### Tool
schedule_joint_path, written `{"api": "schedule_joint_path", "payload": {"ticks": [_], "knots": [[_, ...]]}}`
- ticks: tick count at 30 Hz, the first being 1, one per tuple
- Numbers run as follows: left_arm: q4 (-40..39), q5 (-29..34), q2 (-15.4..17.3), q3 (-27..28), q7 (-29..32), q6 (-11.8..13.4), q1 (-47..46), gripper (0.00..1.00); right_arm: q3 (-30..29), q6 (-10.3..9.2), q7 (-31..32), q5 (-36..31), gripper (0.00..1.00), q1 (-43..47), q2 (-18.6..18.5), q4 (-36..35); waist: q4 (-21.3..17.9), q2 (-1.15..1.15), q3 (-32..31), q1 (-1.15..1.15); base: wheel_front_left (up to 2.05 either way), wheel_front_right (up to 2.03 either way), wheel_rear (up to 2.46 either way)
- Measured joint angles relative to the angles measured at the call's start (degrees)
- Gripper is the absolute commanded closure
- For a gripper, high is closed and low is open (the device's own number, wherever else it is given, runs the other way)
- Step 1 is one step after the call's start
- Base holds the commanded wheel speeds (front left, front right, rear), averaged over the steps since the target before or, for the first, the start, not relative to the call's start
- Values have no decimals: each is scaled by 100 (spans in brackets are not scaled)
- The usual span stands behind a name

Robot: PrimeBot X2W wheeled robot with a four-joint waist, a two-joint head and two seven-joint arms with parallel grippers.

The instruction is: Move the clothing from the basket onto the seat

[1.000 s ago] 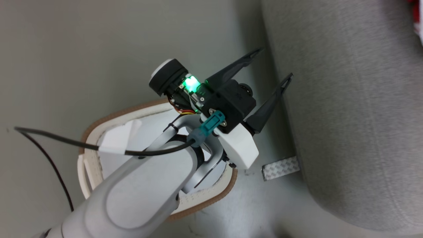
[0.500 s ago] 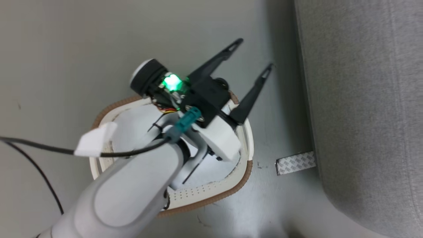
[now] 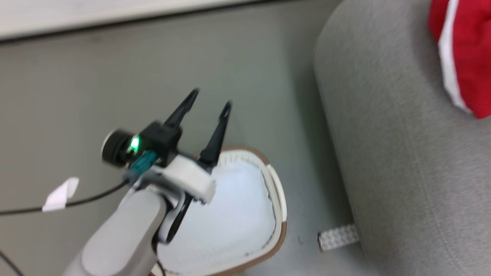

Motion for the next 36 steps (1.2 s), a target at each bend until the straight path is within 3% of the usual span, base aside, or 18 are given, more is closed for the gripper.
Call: {"api": "schedule_joint_path", "payload": {"ticks": [9, 16, 25, 36], "knots": [[792, -423, 94, 372, -633, 267, 1063, 0, 580, 0, 34, -82, 0, 1563, 495, -883, 133, 0, -1374, -1, 0, 0, 0], [1173, -628, 68, 625, -828, 365, 1795, 0, 867, 0, 74, -196, 0, 2506, 732, -1072, 386, 0, -2135, -2, 0, 0, 0], [1397, -676, -94, 1027, -870, 381, 2516, 0, 1168, 0, 19, -454, 0, 3098, 1109, -828, 714, 0, -2648, -2, 0, 0, 0], [1263, -136, -423, 1671, -871, 212, 3156, 0, 1028, 0, 16, -697, 0, 3574, 1249, -764, 923, 0, -2847, -1, 0, 0, 0]]}}
